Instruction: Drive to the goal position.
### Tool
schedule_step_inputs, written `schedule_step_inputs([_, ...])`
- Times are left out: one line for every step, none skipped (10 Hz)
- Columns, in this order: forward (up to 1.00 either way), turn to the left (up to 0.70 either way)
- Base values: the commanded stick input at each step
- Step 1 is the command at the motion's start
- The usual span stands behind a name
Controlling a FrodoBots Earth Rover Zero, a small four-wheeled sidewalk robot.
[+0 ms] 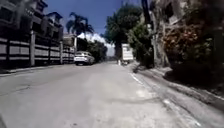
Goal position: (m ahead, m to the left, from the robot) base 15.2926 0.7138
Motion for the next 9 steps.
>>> schedule_step_inputs([1.0, 0.0])
schedule_step_inputs([1.0, 0.0])
schedule_step_inputs([1.0, 0.0])
schedule_step_inputs([1.0, 0.01])
schedule_step_inputs([1.0, 0.02])
schedule_step_inputs([1.0, 0.03])
schedule_step_inputs([1.0, 0.03])
schedule_step_inputs([1.0, 0.03])
schedule_step_inputs([1.0, 0.13])
